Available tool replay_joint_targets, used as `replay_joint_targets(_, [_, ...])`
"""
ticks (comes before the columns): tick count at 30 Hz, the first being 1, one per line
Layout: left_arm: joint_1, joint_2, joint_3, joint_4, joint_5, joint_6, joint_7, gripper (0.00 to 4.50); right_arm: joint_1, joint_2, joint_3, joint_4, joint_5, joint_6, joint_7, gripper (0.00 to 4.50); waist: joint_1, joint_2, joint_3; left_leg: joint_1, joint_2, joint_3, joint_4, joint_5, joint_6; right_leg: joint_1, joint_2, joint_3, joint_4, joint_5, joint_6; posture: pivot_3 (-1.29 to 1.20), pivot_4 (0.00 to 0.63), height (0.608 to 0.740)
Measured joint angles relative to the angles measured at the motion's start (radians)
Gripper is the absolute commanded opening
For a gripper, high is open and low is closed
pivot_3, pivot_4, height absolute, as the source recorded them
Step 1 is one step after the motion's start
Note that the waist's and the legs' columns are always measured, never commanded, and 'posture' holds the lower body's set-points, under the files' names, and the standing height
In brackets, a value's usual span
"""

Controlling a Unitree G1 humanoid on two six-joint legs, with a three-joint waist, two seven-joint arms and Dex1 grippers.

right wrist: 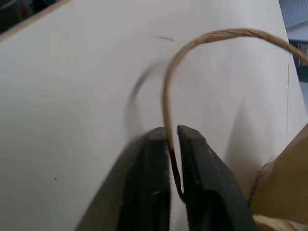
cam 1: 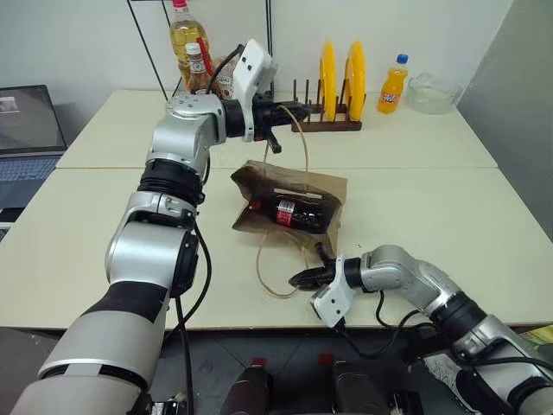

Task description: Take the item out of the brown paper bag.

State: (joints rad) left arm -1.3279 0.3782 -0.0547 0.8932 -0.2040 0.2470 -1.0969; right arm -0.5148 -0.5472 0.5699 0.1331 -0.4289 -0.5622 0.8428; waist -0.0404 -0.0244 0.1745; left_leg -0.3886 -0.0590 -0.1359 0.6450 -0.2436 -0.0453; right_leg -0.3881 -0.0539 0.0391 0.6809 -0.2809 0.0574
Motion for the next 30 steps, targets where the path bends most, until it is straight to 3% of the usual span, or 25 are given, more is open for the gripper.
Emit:
replay_joint_targets(7, [0.010,0.005,0.001,-0.018,0.002,0.005,-0.015,0.00,0.210,-0.120,-0.126,-0.326,0.219,0.320,0.136,3.54,0.003,-0.001,0.001,-0.003,0.000,-0.001,0.000,-0.001,0.002,-0.002,0.000,-0.001,-0.001,0.000,0.000,0.00,0.150,0.740])
replay_joint_targets(12, [0.011,0.007,0.001,-0.020,0.005,0.004,-0.026,0.00,0.316,-0.188,-0.275,-0.510,0.438,0.577,0.173,3.54,0.004,-0.002,0.002,-0.003,0.001,0.000,0.000,-0.002,0.004,-0.002,0.000,-0.001,-0.001,0.000,0.001,0.00,0.150,0.740])
replay_joint_targets(15, [0.011,0.007,0.001,-0.020,0.007,0.004,-0.027,0.00,0.281,-0.142,-0.366,-0.600,0.634,0.831,0.149,2.98,-0.001,-0.002,0.002,-0.003,0.002,-0.001,0.000,-0.003,0.004,-0.002,0.001,-0.001,0.000,0.000,0.001,0.00,0.150,0.740])
replay_joint_targets(18, [0.011,0.002,0.001,-0.019,0.008,0.003,-0.029,0.00,0.206,-0.060,-0.422,-0.667,0.831,1.051,0.088,1.97,-0.001,-0.002,0.002,-0.004,0.002,-0.002,0.000,-0.003,0.004,-0.002,0.000,-0.002,-0.001,0.000,0.000,0.00,0.150,0.740])
replay_joint_targets(23, [0.010,-0.002,0.001,-0.017,0.015,0.003,-0.033,0.00,0.047,0.178,-0.448,-0.672,1.123,1.336,-0.076,0.13,0.000,-0.002,0.002,-0.006,0.002,-0.002,0.000,-0.002,0.004,-0.005,0.000,-0.002,0.000,0.000,0.000,0.00,0.150,0.740])
replay_joint_targets(30, [0.009,-0.003,0.001,0.002,0.029,0.003,-0.035,0.00,-0.033,0.402,-0.302,-0.459,1.069,1.297,-0.136,0.03,-0.004,-0.002,0.002,-0.014,0.000,0.000,0.001,0.000,0.001,-0.018,0.000,0.001,0.005,0.000,0.000,0.00,0.150,0.740])
